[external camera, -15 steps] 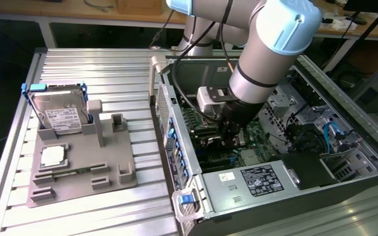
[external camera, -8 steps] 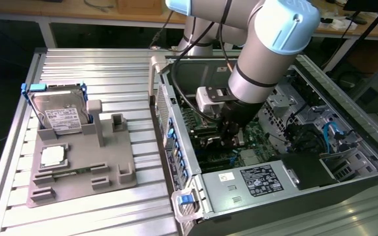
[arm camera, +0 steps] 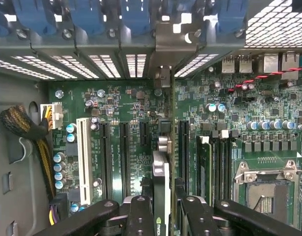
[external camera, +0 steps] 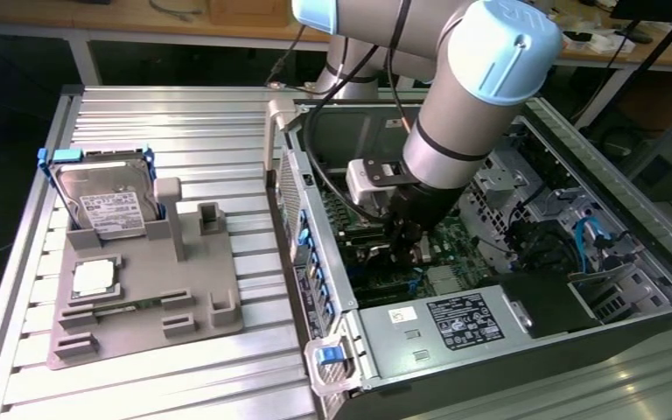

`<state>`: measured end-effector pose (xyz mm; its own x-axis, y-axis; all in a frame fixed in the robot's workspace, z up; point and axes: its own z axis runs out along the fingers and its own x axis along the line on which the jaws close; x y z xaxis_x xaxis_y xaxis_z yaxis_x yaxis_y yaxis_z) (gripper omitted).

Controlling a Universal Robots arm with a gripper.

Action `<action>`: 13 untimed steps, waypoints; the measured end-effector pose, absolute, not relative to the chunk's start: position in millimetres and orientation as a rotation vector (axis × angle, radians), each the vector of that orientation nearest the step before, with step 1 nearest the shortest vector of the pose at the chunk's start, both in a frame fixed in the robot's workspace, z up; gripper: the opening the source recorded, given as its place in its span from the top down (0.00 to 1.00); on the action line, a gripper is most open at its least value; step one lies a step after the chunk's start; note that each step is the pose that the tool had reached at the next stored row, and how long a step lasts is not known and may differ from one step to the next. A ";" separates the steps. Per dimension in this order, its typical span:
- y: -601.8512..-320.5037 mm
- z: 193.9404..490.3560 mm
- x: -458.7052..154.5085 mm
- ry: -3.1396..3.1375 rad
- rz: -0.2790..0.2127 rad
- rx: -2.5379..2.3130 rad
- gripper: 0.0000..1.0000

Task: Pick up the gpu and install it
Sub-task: 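Insert the gpu into the slot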

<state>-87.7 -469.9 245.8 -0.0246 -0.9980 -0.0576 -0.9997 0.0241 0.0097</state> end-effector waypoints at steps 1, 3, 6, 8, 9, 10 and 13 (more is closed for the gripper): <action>-469.9 245.8 -87.7 2.223 0.073 -2.170 0.73; -469.8 245.6 -87.7 2.223 0.073 -2.169 0.73; -469.8 245.6 -87.7 2.223 0.074 -2.169 0.73; -469.8 245.6 -87.7 2.223 0.073 -2.169 0.73; -469.8 245.6 -87.7 2.223 0.074 -2.169 0.73; -469.8 245.6 -87.7 2.223 0.073 -2.169 0.73; -469.8 245.8 -87.8 2.222 0.073 -2.169 0.73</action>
<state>-87.8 -469.8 245.8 -0.0244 -0.9980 -0.0581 -0.9997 0.0239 0.0093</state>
